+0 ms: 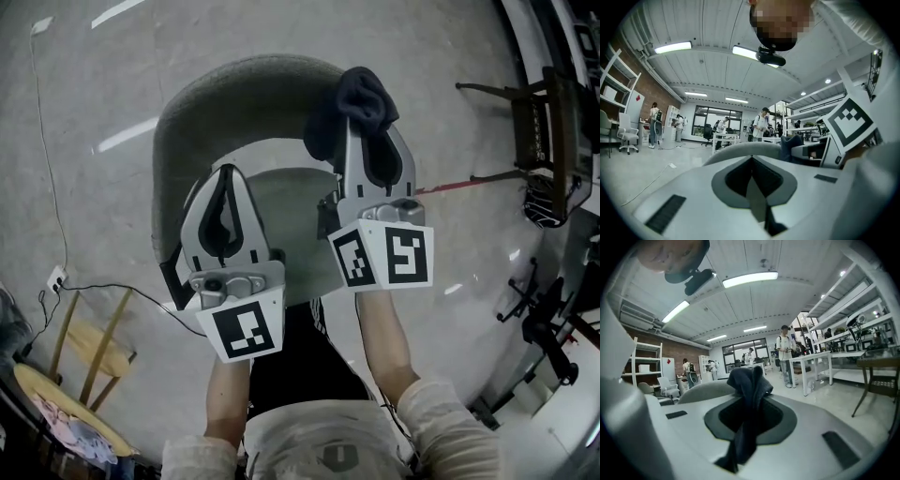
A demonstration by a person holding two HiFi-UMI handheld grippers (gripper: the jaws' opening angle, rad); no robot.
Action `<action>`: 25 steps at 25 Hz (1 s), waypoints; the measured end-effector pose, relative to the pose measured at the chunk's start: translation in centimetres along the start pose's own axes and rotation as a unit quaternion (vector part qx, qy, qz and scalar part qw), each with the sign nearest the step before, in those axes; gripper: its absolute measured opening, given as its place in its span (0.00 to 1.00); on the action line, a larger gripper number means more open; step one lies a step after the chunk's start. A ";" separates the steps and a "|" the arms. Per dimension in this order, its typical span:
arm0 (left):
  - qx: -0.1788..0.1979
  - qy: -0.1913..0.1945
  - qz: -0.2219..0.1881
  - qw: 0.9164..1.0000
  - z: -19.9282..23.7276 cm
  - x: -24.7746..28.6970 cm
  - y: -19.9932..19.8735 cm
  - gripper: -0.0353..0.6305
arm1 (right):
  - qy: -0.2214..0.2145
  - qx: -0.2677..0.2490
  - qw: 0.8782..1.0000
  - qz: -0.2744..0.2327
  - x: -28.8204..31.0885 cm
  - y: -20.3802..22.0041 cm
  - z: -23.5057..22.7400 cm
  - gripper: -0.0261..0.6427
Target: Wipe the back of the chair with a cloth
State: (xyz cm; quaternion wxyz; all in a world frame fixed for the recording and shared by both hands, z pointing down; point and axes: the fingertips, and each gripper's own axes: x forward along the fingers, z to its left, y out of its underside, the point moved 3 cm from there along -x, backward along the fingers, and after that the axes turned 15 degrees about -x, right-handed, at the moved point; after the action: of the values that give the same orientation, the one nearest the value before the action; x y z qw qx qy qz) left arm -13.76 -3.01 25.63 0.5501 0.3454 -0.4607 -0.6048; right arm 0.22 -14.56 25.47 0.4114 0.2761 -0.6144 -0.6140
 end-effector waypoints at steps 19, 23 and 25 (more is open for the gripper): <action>-0.018 -0.051 -0.016 0.998 1.6 -2.6 1.0 0.08 | -0.151 -0.047 0.987 -0.033 -1.6 -1.4 6.8 0.13; 0.005 -0.088 -0.034 0.996 4.2 -4.6 0.8 0.08 | -0.231 -0.039 0.971 -0.040 -1.5 -0.5 12.4 0.13; 0.004 -0.107 -0.027 0.994 5.7 -5.8 1.2 0.08 | -0.264 -0.038 0.963 -0.040 -1.6 0.2 15.0 0.13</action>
State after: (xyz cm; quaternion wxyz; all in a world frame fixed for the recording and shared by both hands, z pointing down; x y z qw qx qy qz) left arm -17.75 3.78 28.18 0.4800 0.2932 -0.5099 -0.6509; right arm -11.64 -5.26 26.79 0.2199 0.1129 -0.6659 -0.7039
